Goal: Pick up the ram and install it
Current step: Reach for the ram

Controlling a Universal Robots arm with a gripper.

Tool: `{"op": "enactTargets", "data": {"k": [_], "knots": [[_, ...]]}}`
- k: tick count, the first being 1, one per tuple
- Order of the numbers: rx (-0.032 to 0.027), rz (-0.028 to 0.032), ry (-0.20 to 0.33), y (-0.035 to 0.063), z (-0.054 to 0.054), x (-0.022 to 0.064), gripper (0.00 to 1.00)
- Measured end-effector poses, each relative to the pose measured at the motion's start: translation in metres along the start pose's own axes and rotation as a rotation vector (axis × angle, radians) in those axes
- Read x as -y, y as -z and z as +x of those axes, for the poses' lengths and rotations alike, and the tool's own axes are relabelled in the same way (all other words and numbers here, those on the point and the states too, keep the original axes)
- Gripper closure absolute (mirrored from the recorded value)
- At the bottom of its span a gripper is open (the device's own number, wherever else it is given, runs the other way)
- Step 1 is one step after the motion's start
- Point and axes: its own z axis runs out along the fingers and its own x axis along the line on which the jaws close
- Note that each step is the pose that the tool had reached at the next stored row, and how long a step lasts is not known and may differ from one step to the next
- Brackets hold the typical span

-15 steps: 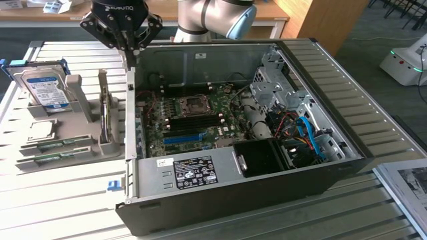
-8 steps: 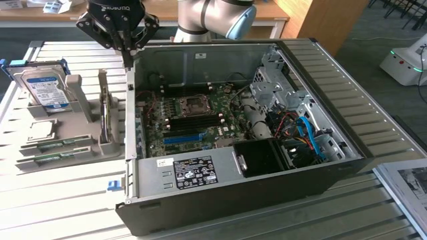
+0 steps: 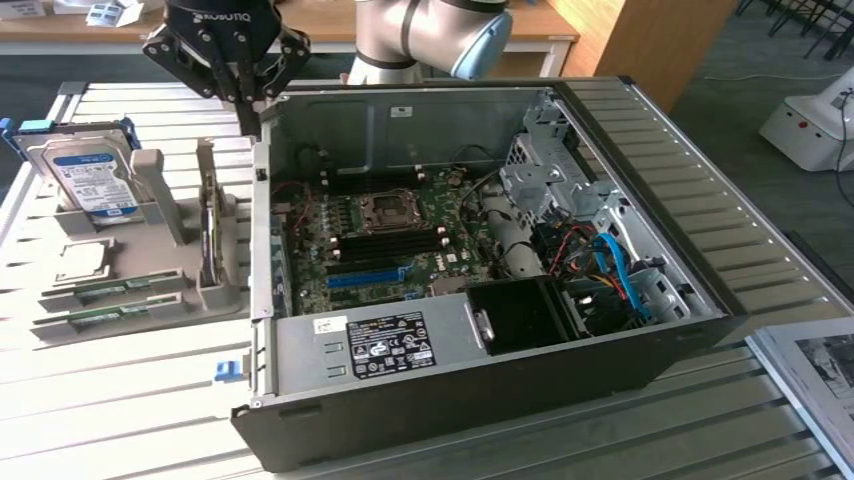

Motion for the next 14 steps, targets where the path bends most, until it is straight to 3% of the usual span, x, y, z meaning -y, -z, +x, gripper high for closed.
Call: {"op": "enactTargets", "data": {"k": [14], "knots": [[-0.0019, 0.0, 0.0, -0.0017, 0.012, 0.001, 0.9]]}}
